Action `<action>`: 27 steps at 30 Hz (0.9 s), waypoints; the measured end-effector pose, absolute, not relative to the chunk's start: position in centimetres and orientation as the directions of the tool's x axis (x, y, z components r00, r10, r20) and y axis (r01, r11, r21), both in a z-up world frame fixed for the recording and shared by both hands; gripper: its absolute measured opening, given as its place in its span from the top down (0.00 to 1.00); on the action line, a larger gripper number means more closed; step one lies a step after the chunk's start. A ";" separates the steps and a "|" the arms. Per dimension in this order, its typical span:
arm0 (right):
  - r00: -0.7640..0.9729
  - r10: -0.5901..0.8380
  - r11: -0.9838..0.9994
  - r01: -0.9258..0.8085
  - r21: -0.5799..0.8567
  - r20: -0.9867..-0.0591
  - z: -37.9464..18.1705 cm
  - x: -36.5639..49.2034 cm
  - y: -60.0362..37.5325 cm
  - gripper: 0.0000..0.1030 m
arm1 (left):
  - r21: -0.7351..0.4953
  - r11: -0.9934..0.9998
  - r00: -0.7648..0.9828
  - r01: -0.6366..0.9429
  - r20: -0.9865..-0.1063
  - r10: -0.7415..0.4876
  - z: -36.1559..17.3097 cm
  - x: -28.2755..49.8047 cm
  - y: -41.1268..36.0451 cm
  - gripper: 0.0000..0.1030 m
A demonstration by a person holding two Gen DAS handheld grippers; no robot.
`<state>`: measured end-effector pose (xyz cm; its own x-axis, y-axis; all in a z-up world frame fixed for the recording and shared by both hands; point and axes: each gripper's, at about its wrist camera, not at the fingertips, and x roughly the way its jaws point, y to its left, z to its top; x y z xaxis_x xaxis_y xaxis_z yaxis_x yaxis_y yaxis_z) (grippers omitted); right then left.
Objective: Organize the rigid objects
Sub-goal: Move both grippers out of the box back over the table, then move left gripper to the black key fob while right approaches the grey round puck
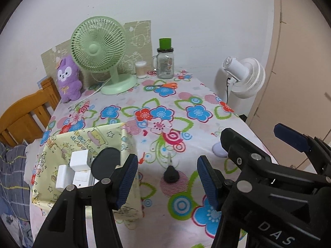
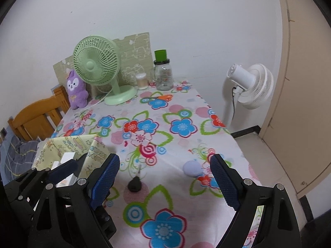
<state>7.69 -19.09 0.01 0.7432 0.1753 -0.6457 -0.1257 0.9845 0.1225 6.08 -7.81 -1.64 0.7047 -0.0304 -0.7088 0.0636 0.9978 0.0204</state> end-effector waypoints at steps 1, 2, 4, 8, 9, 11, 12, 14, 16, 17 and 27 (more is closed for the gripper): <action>0.744 0.174 0.985 -0.123 0.123 -0.646 0.0 7.7 -19.4 0.11 | 0.023 0.998 0.706 0.065 -0.707 -0.029 -1.6 6.1 -8.1 0.41; 0.744 0.172 0.985 -0.121 0.124 -0.646 0.0 7.7 -19.6 0.12 | 0.024 0.998 0.707 0.065 -0.706 -0.029 -1.6 6.0 -8.3 0.41; 0.746 0.170 0.985 -0.119 0.123 -0.644 0.0 7.6 -20.1 0.12 | 0.025 0.998 0.711 0.065 -0.703 -0.029 -1.5 5.9 -8.8 0.40; 0.749 0.161 0.987 -0.114 0.114 -0.643 -0.1 7.5 -20.7 0.11 | 0.027 0.997 0.710 0.071 -0.703 -0.032 -1.7 5.7 -9.4 0.40; 0.748 0.160 0.987 -0.113 0.113 -0.644 -0.2 7.5 -20.8 0.11 | 0.029 0.997 0.710 0.072 -0.703 -0.031 -1.7 5.7 -9.6 0.39; 0.745 0.160 0.987 -0.111 0.116 -0.648 -0.5 7.5 -21.1 0.11 | 0.030 0.997 0.708 0.074 -0.706 -0.031 -1.9 5.8 -9.9 0.39; 0.743 0.160 0.987 -0.110 0.118 -0.650 -0.6 7.6 -21.2 0.12 | 0.028 0.997 0.704 0.077 -0.709 -0.034 -2.0 5.9 -10.0 0.39; 0.736 0.162 0.987 -0.107 0.124 -0.658 -0.9 7.7 -21.5 0.11 | 0.023 0.997 0.700 0.079 -0.713 -0.039 -2.3 6.0 -10.2 0.39; 0.726 0.163 0.986 -0.105 0.127 -0.668 -1.3 7.9 -21.7 0.11 | 0.019 0.996 0.696 0.082 -0.717 -0.044 -2.7 6.2 -10.4 0.39; 0.724 0.162 0.987 -0.104 0.126 -0.671 -1.4 8.0 -21.8 0.11 | 0.015 0.996 0.692 0.084 -0.720 -0.047 -2.9 6.4 -10.6 0.39; 0.693 0.141 0.990 -0.091 0.108 -0.707 -3.4 9.0 -22.3 0.11 | 0.014 0.997 0.669 0.082 -0.742 -0.045 -4.9 7.4 -11.6 0.36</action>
<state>9.04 -22.31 -3.38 0.6929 0.1407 -0.7072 -0.0907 0.9900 0.1080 7.41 -11.61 -4.92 0.6690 -0.0447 -0.7419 0.0823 0.9965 0.0142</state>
